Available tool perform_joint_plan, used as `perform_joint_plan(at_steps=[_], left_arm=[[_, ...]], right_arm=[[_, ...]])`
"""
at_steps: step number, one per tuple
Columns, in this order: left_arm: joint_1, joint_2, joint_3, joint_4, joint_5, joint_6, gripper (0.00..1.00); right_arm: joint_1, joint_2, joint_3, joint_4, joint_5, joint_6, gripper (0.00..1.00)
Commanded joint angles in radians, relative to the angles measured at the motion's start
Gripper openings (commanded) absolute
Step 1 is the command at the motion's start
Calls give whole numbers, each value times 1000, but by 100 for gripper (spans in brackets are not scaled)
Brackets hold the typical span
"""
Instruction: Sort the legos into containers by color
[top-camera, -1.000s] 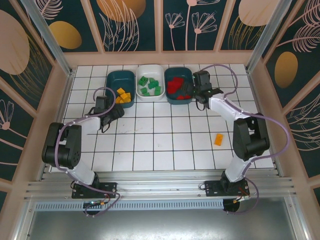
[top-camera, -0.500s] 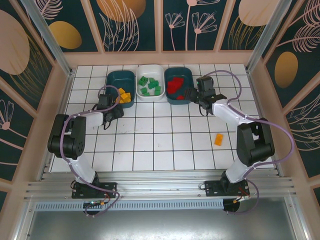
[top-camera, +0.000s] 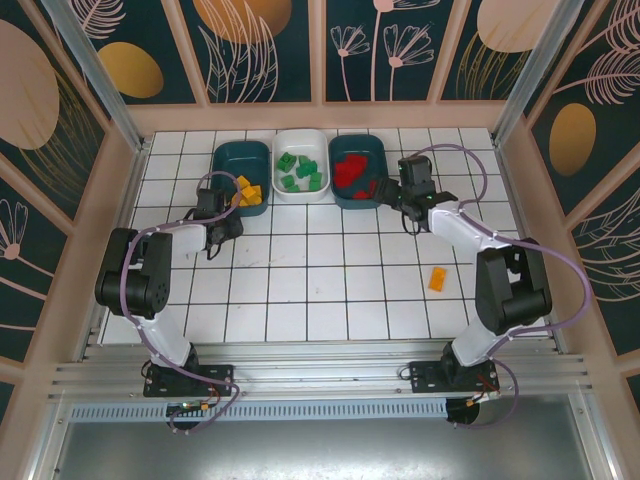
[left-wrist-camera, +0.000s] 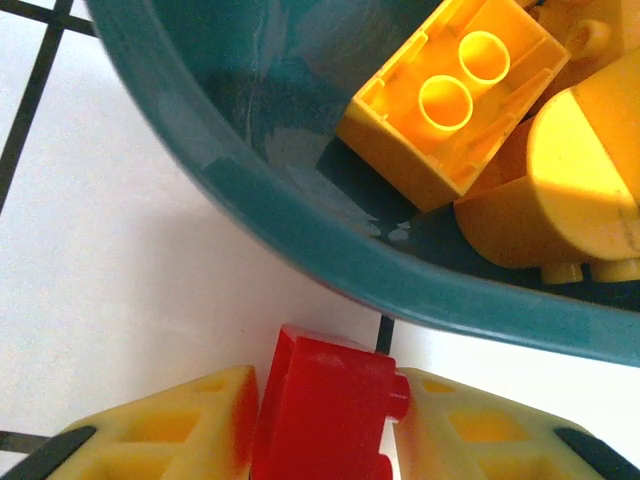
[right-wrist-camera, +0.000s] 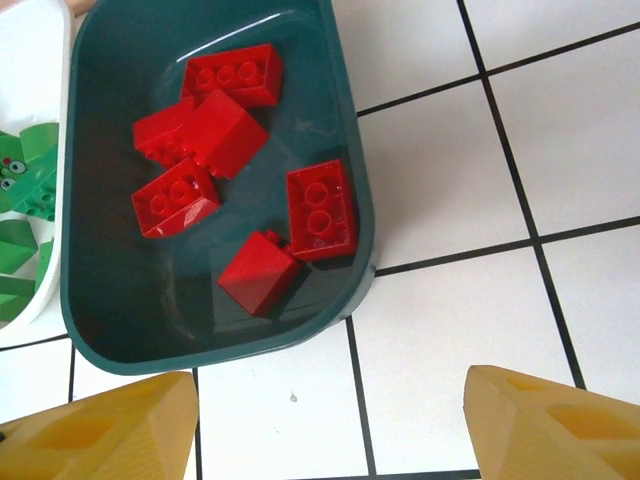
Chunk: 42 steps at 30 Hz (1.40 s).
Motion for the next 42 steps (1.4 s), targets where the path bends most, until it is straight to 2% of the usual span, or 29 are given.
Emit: perform_joint_plan(at_steps=[1,16,20,23,26,31,33,35,39,42], left_arm=[[-5,-3,4,-19,11,5,36],[-38,-28,-16,-53,-15,-2,20],[-55,-87,-36,-64,4,-32,18],[-101,-143,-53,-74,11,-64,14],[-196,-158,-15,-118,-5,-89,11],[-343,-127,106,-117,55,-122,10],[-387,-80,212,-121,88,-113,10],[-412,4,322,-122,126,-101,10],[-429,199,582,-119,214,-92,8],[-430,327,764,-138,264,-90,9]], right_arm=[[-15,-55,-19,30,-16,8,71],[-23,-63,-22,32,-20,5,70],[-26,-65,-21,32,-20,6,70],[-35,-68,-22,32,-18,4,70],[-53,-68,-31,42,-20,14,70],[-78,-72,-52,59,-20,31,69],[-88,-76,-62,56,-20,30,69],[-107,-84,-83,69,-32,36,69],[-176,-91,-138,117,-142,78,68],[-205,-117,-166,111,-152,79,68]])
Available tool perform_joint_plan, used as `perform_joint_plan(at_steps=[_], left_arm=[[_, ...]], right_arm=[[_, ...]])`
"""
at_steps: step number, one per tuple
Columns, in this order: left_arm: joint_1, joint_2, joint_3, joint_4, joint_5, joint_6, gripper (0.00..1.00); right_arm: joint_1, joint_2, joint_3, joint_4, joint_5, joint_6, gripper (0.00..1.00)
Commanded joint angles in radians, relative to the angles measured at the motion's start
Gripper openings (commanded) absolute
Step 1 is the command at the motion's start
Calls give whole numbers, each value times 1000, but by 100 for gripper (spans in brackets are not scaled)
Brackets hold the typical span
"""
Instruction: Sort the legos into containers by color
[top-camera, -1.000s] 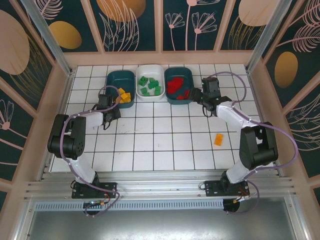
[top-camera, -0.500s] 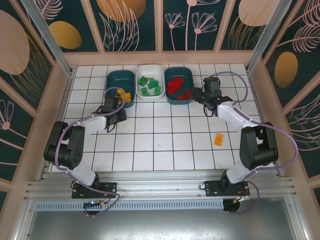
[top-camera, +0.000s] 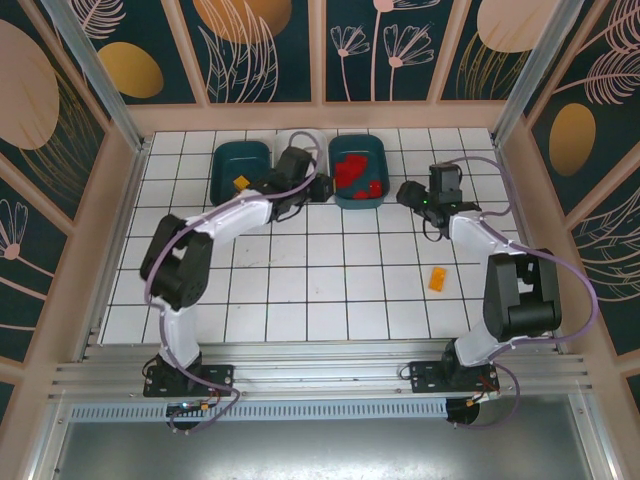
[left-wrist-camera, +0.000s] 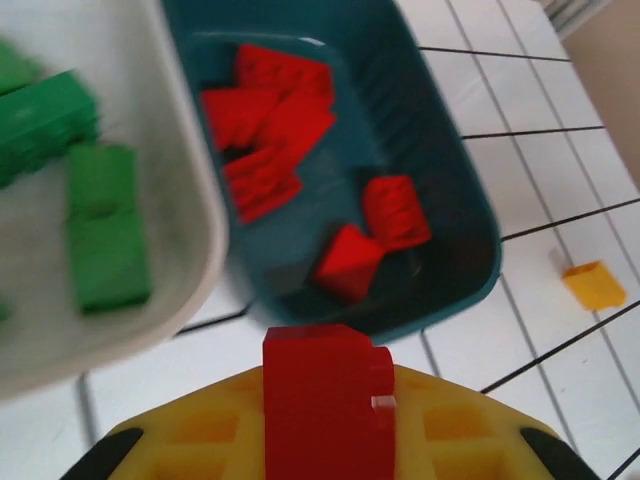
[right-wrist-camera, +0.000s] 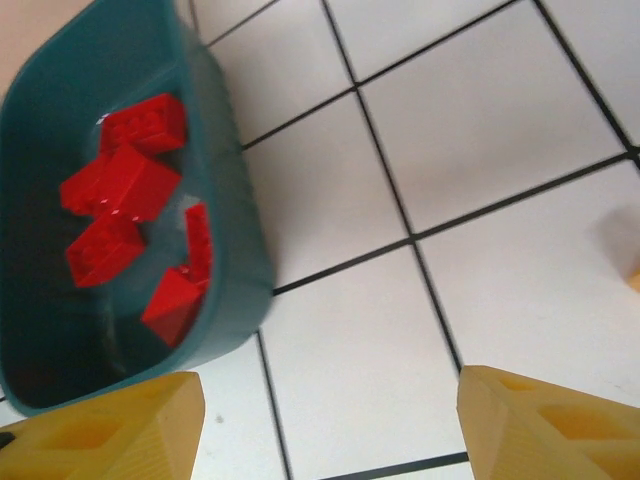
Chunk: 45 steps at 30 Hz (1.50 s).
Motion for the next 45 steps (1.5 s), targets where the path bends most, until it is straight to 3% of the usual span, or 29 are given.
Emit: perform_joint_plan(at_steps=[1,4,6,10,13,15,19,23,27,32,42,45], left_arm=[[-4,132,173,-47,93,11,11],[-8,219,295,-77,118,16,15],[-11,265,359,-73,145,12,23],[-12,331,492,-106,207,7,54],[-13,313,492,-53,237,-9,80],[-14,279,474,-38,223,14,88],[-13,138,307,49,233,11,94],[-12,-119,-63,252,191,-41,97],[-13,-343,-398,404,114,-138,98],[-13,-527,-664,402,39,-176,99],[-12,-826,-859,258,-97,-121,99],[-12,-871,-867,217,-126,-113,99]], right_arm=[[-30,-66,-36,24,-47,24,68],[-47,-109,-67,7,-41,14,69],[-59,-138,-84,-11,-32,11,71],[-69,-193,-95,-80,40,26,75],[-71,-217,-107,-157,135,113,77],[-78,-220,-124,-201,161,147,78],[-82,-230,-153,-310,224,197,81],[-64,-259,-221,-384,200,280,81],[-35,-264,-240,-498,268,368,81],[-20,-230,-268,-517,196,362,75],[34,-180,-297,-482,133,311,55],[50,-181,-288,-468,119,296,42]])
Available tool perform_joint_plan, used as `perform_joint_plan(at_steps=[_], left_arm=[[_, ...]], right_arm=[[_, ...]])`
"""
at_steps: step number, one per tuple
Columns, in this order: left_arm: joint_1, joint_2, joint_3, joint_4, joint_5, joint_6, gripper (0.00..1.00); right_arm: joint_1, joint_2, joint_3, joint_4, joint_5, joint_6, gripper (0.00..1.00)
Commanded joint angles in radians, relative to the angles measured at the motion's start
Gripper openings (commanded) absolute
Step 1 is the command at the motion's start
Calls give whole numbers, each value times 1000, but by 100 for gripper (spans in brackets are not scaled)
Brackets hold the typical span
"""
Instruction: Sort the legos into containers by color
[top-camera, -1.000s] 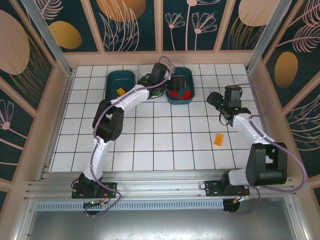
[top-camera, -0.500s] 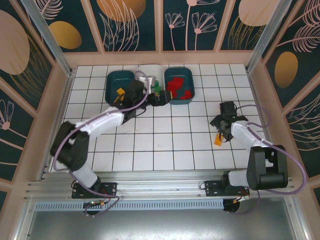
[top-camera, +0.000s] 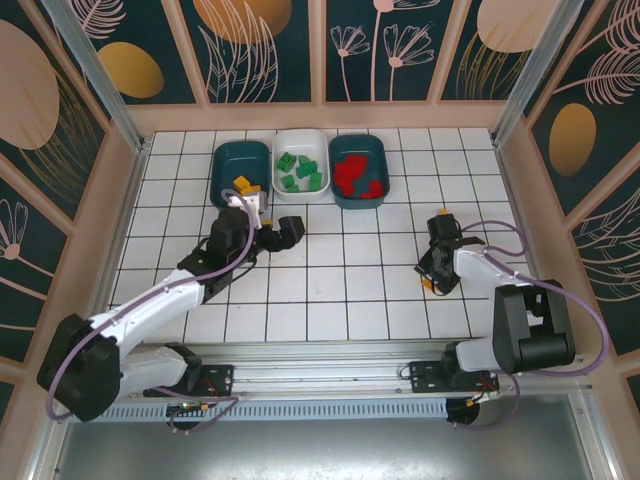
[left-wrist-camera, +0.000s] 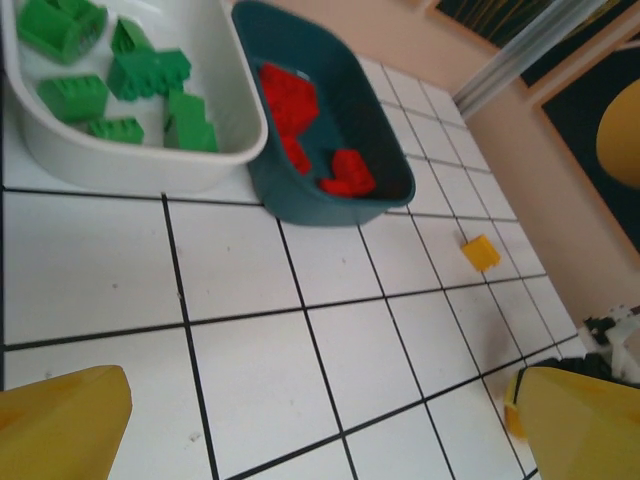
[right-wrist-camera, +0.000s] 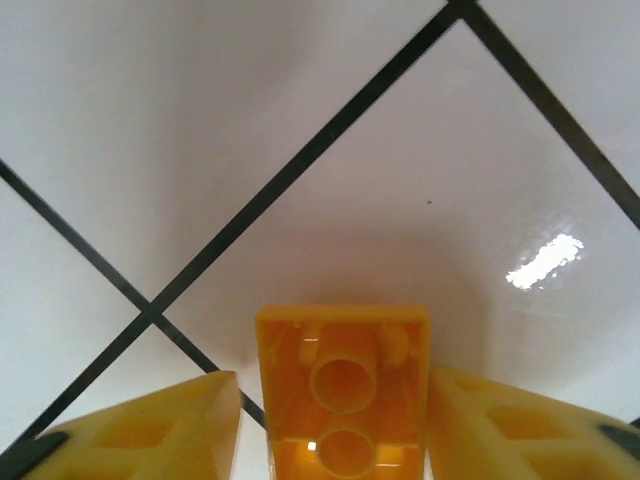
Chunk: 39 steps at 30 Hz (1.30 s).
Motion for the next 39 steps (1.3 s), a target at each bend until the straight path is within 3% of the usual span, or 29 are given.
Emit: perform_joint_plan(at_steps=[1,4,8,13,16,25,31,34,39], left_arm=[[-3,-45,-20,-47,-59,28,99],[-3,-47,-47,-74,-135,21,99],[35,-17,-95,-144,-258,-56,99],[192,-48,-218,-121,-142,-178,98],[201,-65,-248,-159,-117,-193,99],[201,-132,-379,-182,-55,-263,98],[201,-202,-404,-231,-38,-247,99],[200,-213,-395,-240,-35,-243,99],[199,-205,-385,-199,-12,-255,99]], right_arm=[[26,1,9,16,-27,-13,36],[80,-7,43,32,-24,-8,24],[236,19,167,92,35,8,17],[500,246,496,222,129,-85,17],[581,442,744,286,104,-219,17],[608,957,1449,249,-133,-410,20],[605,1255,1894,115,-196,-447,27],[602,1297,1949,118,-210,-426,50],[599,1195,1846,149,-179,-463,60]])
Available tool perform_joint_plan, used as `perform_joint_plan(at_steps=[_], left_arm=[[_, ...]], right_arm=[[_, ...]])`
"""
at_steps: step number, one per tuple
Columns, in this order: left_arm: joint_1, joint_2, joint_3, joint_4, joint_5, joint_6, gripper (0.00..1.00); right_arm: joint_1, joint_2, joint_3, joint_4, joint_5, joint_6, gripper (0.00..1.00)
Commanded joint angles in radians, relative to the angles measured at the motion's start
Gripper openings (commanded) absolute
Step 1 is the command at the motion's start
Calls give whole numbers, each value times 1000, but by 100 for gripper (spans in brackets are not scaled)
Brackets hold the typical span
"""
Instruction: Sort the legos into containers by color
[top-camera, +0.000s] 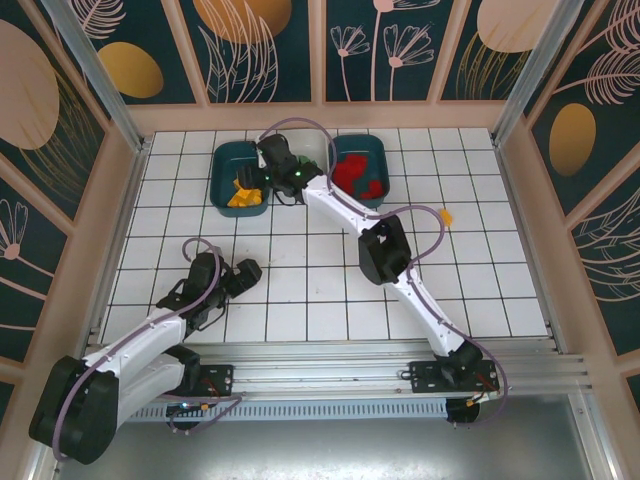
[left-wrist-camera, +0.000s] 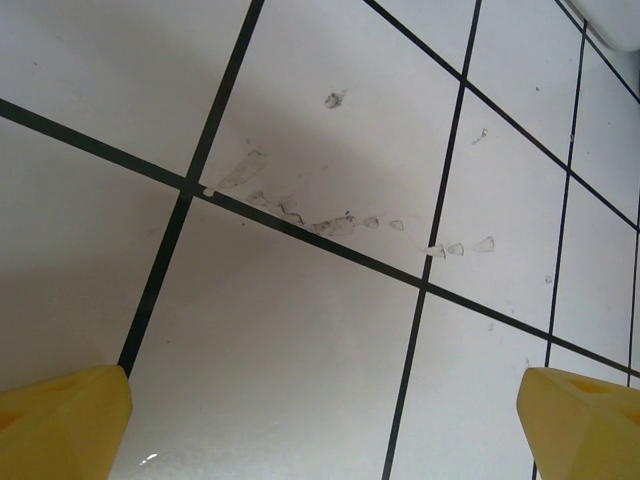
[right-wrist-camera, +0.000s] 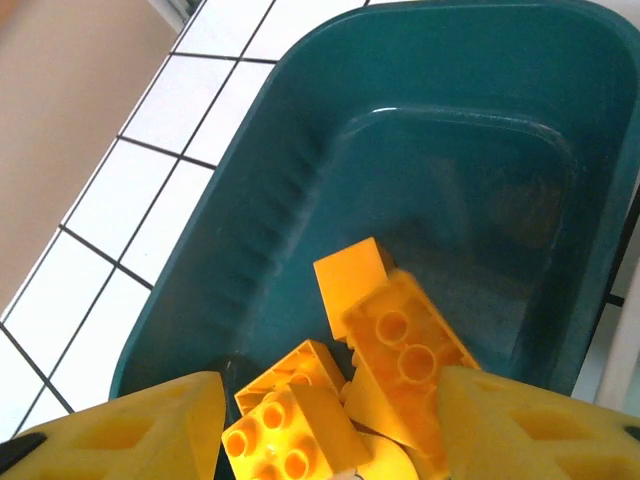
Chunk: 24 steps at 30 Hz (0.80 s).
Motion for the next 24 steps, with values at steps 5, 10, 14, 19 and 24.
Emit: perform_joint_plan(at_steps=[5,10,14,19,24], left_arm=[[0,41,41,50,42,-11,98],[0,119,61,177,122,-9,99],[-17,209,70,371,251,-20,99],[-128,326,127,543,267,-2,98],[-152,460,172,658,324,-42,98]], right_arm=[[-10,-325,-303,84,105,-61,60],[-68,-660,-751,165,274,-49,61],[-234,-909,-1138,144,405,-7,71],[-562,-1104,-1495,169,308,44,84],[-714,-1057,-1543,168,262,31,86]])
